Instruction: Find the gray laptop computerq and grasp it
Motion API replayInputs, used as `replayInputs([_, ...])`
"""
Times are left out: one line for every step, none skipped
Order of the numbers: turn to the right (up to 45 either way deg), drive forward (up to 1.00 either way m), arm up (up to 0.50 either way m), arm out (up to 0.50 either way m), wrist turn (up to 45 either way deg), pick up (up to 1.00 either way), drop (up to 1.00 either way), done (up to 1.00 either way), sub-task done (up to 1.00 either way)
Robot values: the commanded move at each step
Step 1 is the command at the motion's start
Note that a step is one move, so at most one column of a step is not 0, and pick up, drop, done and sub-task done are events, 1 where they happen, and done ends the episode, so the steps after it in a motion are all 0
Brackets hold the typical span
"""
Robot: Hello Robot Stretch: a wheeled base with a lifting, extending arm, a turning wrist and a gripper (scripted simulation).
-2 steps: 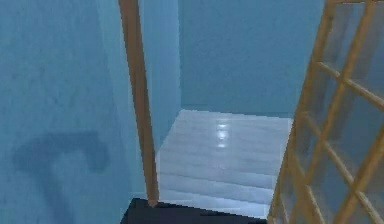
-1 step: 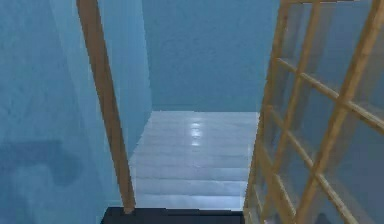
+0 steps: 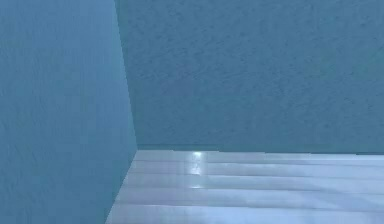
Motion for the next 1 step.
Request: replayInputs([3.0,0.00,0.00,0.00,0.0,0.00,0.00,0.00,0.00])
